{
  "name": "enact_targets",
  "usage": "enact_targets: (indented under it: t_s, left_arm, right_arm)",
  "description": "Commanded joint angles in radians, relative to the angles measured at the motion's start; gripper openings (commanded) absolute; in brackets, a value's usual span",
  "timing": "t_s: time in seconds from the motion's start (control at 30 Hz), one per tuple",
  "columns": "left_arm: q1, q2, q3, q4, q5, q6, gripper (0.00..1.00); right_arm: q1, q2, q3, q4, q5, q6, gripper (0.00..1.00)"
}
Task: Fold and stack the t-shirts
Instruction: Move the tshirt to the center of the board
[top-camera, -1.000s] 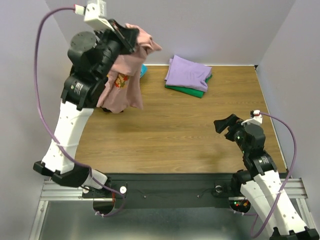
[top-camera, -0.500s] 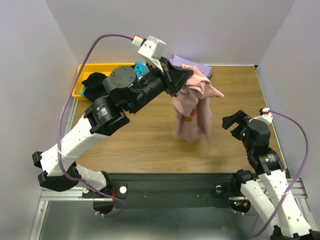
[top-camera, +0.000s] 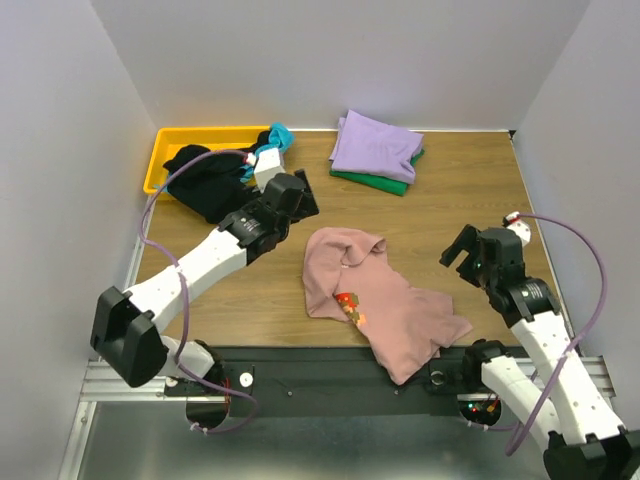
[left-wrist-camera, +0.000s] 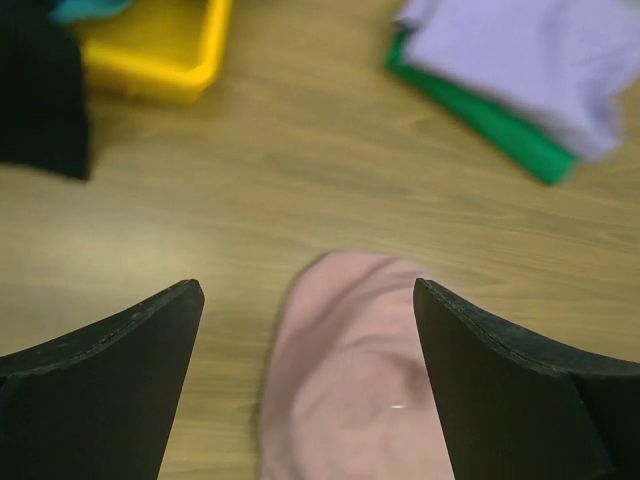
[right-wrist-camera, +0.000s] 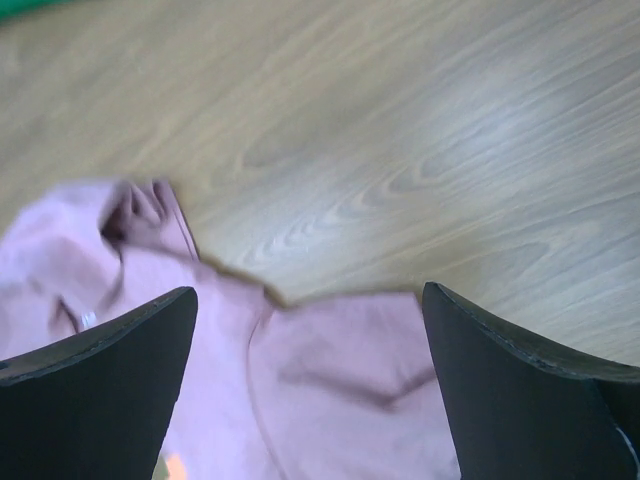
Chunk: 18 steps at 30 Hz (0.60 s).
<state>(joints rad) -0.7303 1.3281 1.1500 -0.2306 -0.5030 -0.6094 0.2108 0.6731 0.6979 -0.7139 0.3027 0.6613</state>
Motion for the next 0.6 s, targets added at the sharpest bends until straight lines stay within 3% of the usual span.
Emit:
enact_targets:
  t_s: [0.0, 0.07, 0.17, 0.4, 0.57]
  left_arm:
    - [0.023, -0.036, -0.093, -0.087, -0.060, -0.161, 0.98]
    - [0.025, -0.090, -0.181, -0.043, -0.036, -0.153, 0.98]
    - [0.023, -0.156, -0.291, -0.006, 0.006, -0.170, 0.98]
    - [0.023, -0.227, -0.455, 0.114, 0.250, -0.126, 0.98]
    - [0.019, -0.256, -0.541, 0.181, 0.357, -0.090, 0.98]
  right_arm:
    - [0.002, 0.077, 0.029, -0.004, -0.187, -0.057, 1.00]
    - [0.005, 0.124, -0.004, 0.030, -0.334, -0.077, 1.00]
    - [0.057, 0.155, -0.055, 0.069, -0.436, -0.069, 1.00]
    - [0.275, 0.296, -0.123, 0.157, -0.366, 0.029, 1.00]
    - [0.286, 0.439, -0.124, 0.241, -0.228, 0.104, 1.00]
